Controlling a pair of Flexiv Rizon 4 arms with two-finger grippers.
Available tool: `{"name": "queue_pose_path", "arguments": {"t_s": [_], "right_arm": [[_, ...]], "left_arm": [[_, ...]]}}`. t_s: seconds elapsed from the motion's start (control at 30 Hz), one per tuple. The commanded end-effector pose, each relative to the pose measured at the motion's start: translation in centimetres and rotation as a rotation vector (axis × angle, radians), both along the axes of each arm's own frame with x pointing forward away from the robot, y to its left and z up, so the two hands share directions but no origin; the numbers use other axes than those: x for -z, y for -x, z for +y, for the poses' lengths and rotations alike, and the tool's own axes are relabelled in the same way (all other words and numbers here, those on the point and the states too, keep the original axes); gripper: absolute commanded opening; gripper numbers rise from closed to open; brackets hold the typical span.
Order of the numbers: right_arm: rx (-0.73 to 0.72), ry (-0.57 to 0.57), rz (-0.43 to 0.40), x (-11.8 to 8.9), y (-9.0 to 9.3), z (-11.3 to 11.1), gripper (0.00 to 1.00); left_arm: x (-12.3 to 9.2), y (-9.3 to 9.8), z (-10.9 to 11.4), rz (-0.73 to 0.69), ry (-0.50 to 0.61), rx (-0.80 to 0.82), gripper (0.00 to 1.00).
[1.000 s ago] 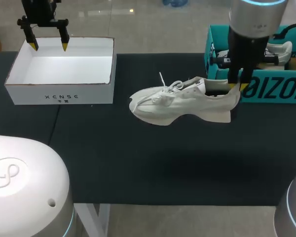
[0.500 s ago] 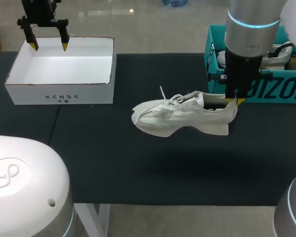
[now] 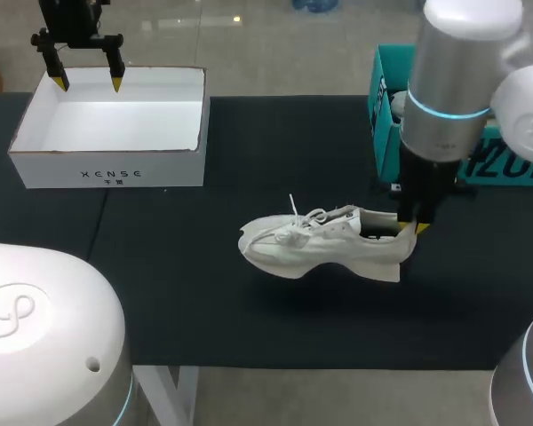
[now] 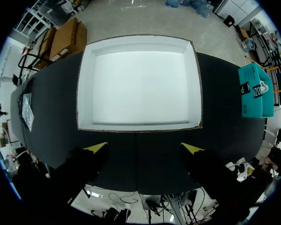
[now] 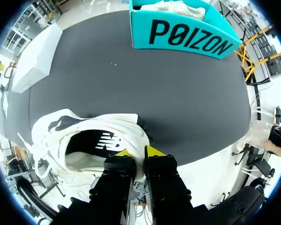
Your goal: Take the shoe out of the shoebox, open the shoe tongue, remove and reinsert the insole, then place the shoe into the shoebox
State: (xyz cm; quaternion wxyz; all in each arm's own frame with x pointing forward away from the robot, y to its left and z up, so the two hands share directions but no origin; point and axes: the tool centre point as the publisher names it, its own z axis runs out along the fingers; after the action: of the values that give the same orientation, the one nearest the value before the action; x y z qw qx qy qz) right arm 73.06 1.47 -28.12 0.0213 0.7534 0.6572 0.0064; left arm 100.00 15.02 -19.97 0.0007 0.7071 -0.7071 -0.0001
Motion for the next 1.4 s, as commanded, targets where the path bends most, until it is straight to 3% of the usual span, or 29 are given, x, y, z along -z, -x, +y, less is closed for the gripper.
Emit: {"name": "queue_pose_path", "arguments": {"t_s": [0.03,0.53,1.0,1.03,1.07,1.1,1.27,1.4], "right_arm": [[-0.009,-0.038,-0.003,3.0,0.4,-0.2,0.00],[-0.020,-0.008,0.015,7.6,-0.5,-0.1,0.00],[-0.011,0.027,0.039,8.9,-0.5,0.5,0.00],[0.003,0.045,0.046,8.8,-0.5,0.5,0.11],[0.013,0.036,0.041,8.6,-0.4,0.5,0.48],[0.012,0.032,0.043,8.3,-0.3,0.4,1.00],[0.031,0.037,0.012,6.6,-0.1,0.2,1.00],[0.003,-0.039,-0.021,4.3,-0.3,-0.1,1.00]], "left_arm": [[0.0,0.0,0.0,0.000,0.000,0.000,1.00],[0.0,0.0,0.0,0.000,0.000,0.000,1.00],[0.0,0.0,0.0,0.000,0.000,0.000,1.00],[0.0,0.0,0.0,0.000,0.000,0.000,1.00],[0.0,0.0,0.0,0.000,0.000,0.000,1.00],[0.0,0.0,0.0,0.000,0.000,0.000,1.00],[0.0,0.0,0.0,0.000,0.000,0.000,1.00],[0.0,0.0,0.0,0.000,0.000,0.000,1.00]]}}
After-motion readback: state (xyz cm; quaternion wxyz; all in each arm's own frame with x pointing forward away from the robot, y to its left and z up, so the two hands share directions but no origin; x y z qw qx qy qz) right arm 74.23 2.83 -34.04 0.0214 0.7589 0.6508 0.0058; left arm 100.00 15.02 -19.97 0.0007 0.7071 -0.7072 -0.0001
